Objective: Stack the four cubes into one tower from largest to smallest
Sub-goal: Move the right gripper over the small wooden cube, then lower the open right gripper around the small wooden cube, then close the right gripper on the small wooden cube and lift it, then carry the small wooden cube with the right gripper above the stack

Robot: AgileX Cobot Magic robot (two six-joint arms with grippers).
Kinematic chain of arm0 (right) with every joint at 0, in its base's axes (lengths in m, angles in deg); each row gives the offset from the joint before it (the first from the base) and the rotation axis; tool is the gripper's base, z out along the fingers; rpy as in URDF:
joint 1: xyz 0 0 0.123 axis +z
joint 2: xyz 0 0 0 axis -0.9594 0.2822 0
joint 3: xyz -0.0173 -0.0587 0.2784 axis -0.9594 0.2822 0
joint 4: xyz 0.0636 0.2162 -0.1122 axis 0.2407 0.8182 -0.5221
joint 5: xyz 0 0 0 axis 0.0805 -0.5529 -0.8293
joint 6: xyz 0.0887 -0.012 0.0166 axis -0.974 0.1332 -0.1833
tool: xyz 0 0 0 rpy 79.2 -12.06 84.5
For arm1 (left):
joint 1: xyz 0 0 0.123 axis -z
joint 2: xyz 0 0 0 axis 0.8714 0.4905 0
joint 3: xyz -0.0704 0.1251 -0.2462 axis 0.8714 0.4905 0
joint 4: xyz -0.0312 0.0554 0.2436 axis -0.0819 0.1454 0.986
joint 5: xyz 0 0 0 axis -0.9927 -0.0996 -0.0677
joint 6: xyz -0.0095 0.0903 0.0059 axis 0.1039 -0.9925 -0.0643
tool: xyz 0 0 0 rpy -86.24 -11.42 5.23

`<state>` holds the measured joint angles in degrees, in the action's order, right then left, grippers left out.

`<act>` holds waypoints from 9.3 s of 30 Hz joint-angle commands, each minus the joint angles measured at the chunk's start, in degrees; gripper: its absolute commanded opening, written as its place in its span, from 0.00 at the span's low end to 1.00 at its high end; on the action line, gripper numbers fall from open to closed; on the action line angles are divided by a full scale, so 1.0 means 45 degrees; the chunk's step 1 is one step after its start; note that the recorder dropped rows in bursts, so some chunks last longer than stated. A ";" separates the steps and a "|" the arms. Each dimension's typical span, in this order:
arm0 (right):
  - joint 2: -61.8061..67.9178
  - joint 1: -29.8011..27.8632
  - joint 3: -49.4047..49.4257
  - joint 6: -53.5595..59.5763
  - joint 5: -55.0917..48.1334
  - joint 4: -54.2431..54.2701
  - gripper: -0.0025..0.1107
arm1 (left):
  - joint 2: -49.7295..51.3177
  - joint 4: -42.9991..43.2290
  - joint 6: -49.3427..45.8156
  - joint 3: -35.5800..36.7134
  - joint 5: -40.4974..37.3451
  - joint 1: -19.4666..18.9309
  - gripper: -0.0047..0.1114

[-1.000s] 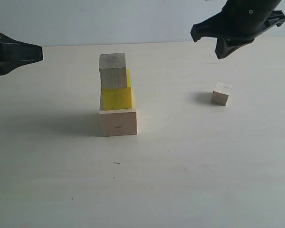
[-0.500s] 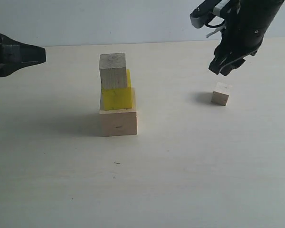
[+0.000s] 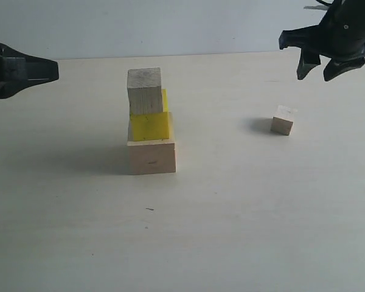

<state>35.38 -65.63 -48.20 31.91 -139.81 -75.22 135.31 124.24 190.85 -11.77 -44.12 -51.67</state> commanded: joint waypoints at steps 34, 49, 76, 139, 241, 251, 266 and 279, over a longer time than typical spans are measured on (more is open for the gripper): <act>0.5223 0.0819 -0.5200 -0.5186 -0.4100 -0.0848 0.51 | 0.0026 -0.0076 -0.0008 0.0026 0.0317 -0.0003 0.04; 0.5251 0.0054 -0.5200 -0.4661 -0.4100 0.0864 0.51 | 0.0026 -0.0076 -0.0008 0.0026 0.0139 -0.0003 0.04; 0.5682 0.0054 -0.5200 -0.4667 -0.3498 0.0575 0.51 | 0.0026 -0.0076 -0.0179 0.0026 0.0164 -0.0003 0.04; 0.3268 -0.2702 -0.5211 0.5944 -0.2688 0.4183 0.02 | 0.0026 -0.0076 -0.0354 0.0026 -0.0227 -0.0003 0.04; -0.0269 0.0498 0.3465 2.9811 -0.4100 2.0657 0.02 | -0.2257 -0.0076 0.0550 0.1407 -0.2826 -0.0003 0.04; -0.0269 0.1626 0.3040 2.9811 -0.3242 2.0576 0.02 | -0.2257 -0.0076 0.0336 0.1407 -0.2826 -0.0003 0.04; 0.0193 0.1626 0.3038 2.9811 -0.2689 2.0936 0.02 | -0.2257 -0.0076 0.0336 0.1407 -0.2826 -0.0003 0.04; 0.0193 0.1626 0.3016 2.9811 -0.3050 2.0941 0.02 | -0.2257 -0.0076 0.0336 0.1407 -0.2936 -0.0003 0.04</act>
<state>36.26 -58.46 -34.00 164.80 -153.48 17.97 125.58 124.14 192.63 -5.78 -57.02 -51.67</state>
